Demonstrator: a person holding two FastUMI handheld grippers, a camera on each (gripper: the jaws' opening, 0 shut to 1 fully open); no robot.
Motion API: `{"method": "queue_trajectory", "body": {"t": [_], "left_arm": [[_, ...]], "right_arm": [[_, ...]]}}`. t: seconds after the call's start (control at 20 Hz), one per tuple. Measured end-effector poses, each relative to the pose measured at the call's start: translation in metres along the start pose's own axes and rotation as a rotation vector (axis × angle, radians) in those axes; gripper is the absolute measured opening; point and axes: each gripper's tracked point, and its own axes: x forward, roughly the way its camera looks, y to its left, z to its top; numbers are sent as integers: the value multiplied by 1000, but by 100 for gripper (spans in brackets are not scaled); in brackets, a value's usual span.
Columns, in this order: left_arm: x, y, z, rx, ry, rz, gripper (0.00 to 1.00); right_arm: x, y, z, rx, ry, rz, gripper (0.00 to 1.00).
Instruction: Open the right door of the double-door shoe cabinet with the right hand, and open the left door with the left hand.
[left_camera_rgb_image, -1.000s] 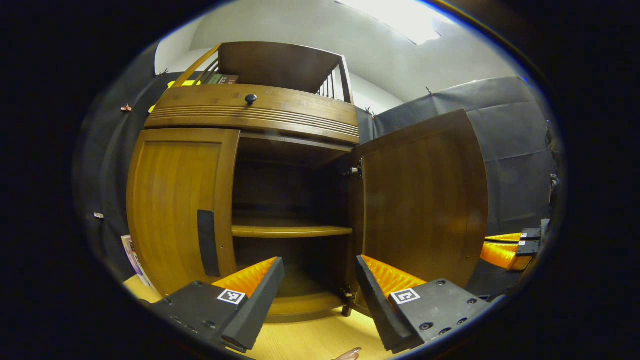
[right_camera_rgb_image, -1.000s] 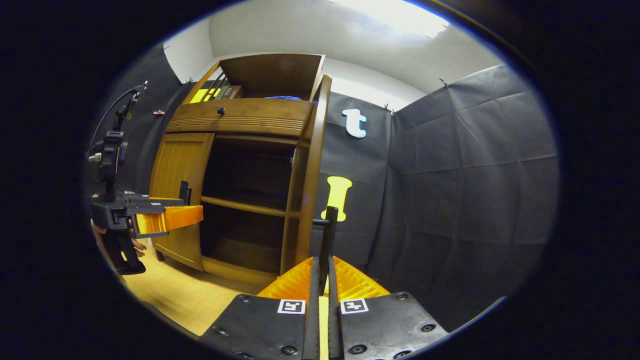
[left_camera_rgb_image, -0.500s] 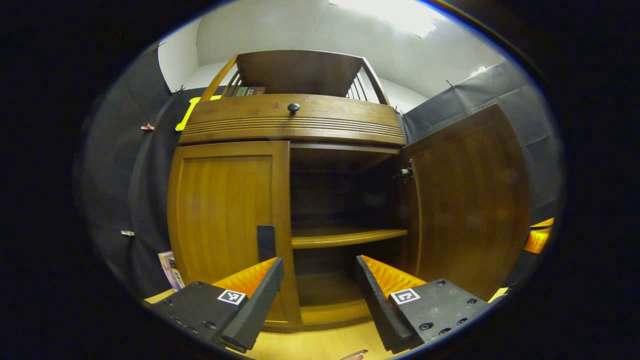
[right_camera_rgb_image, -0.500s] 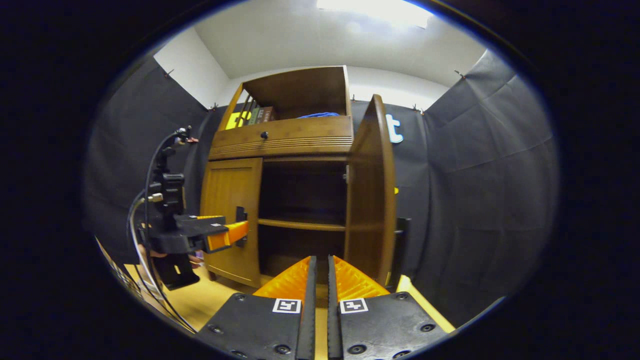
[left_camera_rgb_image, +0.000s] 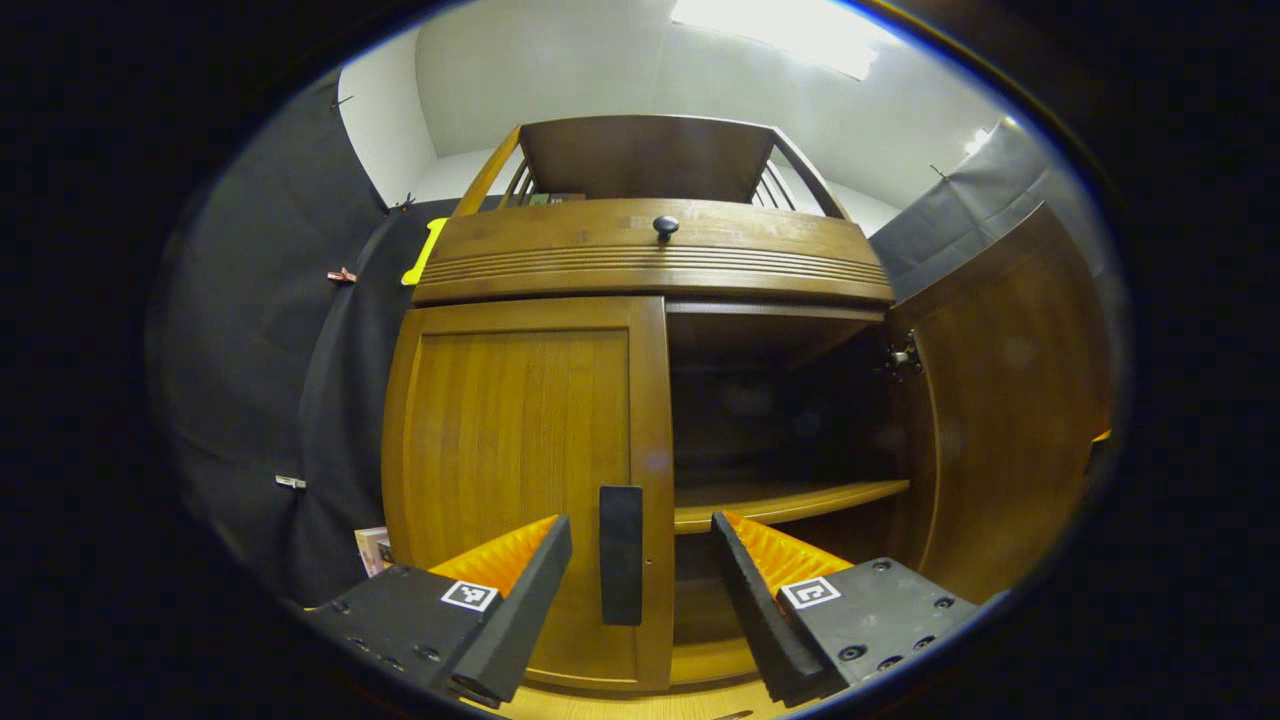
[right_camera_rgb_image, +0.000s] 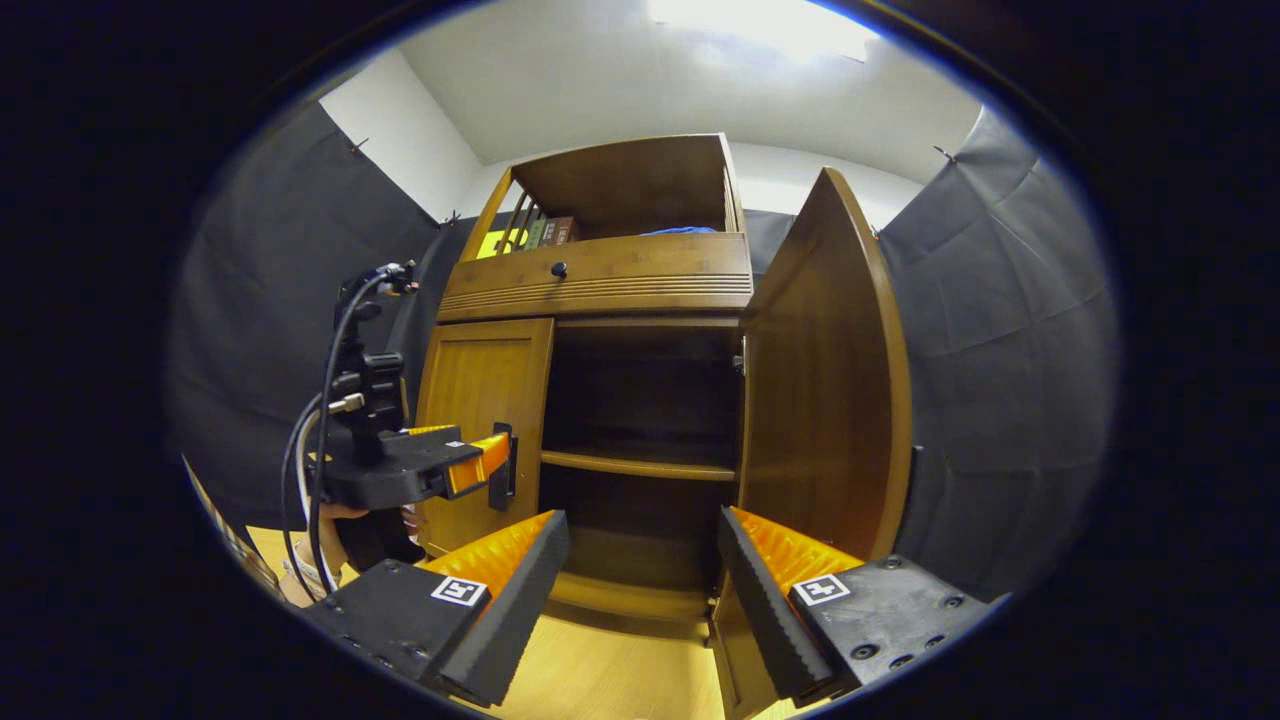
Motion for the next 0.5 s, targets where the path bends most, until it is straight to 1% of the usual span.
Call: {"method": "queue_trajectory", "body": {"t": [0.25, 0.4, 0.45, 0.5], "left_arm": [[37, 10, -34, -21, 52, 20, 84], [43, 7, -36, -29, 39, 33, 76], [48, 7, -34, -27, 27, 33, 75], [53, 8, -31, -22, 18, 37, 71]], "right_arm": [[17, 5, -10, 23, 2, 9, 95], [26, 10, -19, 0, 12, 23, 95], [29, 11, -23, -7, 18, 24, 95], [32, 10, -27, -8, 26, 21, 95]]}}
